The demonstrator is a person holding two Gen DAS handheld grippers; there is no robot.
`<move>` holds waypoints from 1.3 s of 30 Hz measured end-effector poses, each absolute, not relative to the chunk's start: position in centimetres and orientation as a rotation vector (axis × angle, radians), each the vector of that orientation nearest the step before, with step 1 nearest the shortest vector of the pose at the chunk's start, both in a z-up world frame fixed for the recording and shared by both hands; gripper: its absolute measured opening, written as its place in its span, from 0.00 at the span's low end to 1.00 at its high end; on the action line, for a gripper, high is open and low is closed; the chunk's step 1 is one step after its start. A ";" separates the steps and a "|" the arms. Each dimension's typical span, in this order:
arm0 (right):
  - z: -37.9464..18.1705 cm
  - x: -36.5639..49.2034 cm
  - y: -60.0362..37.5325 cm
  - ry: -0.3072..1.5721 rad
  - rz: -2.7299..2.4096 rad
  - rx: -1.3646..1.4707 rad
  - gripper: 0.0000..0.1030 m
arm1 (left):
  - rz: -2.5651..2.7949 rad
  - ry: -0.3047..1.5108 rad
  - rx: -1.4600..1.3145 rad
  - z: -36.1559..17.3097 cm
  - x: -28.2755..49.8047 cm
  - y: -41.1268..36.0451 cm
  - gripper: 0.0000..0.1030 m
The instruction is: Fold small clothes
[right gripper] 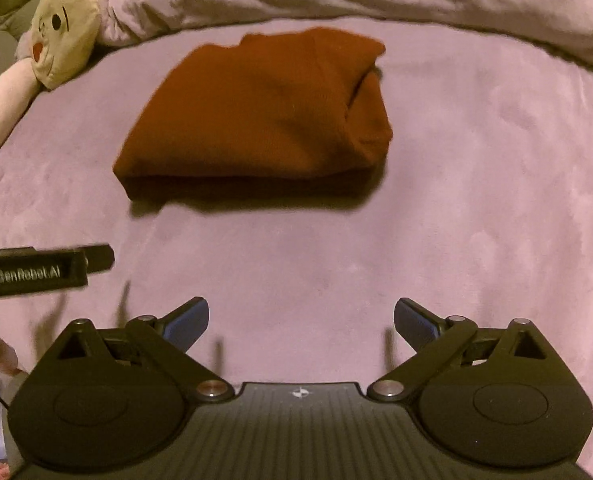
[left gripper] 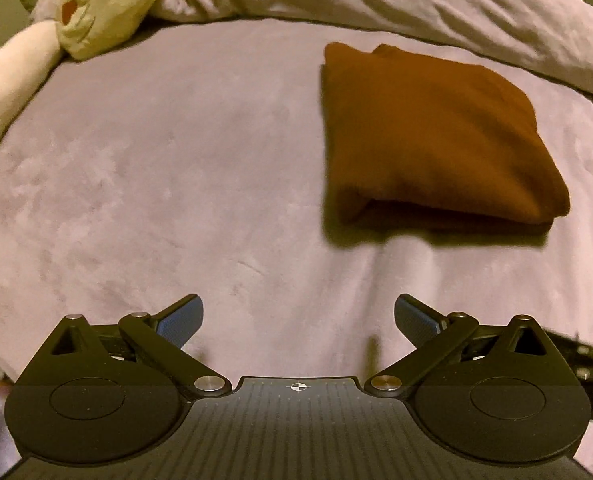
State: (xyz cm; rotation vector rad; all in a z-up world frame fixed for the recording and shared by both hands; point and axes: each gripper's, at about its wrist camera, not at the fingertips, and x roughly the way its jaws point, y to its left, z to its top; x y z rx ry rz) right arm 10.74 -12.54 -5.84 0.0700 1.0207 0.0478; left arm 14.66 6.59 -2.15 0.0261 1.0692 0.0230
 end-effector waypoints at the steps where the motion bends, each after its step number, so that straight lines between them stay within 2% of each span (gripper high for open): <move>1: -5.6 11.0 -12.3 1.020 0.032 0.054 0.96 | 0.033 1.074 0.039 -1.9 14.8 6.5 1.00; 4: -4.9 12.1 -11.7 1.061 -0.019 -0.010 0.96 | 0.052 1.070 0.071 -1.0 15.0 6.2 1.00; 15: -2.6 11.9 -11.4 1.001 -0.043 0.027 0.96 | -0.001 1.081 -0.027 -0.5 14.9 6.7 1.00; 39: -1.7 11.7 -11.0 0.979 -0.036 0.018 0.96 | -0.028 1.069 -0.016 -0.1 14.6 5.9 1.00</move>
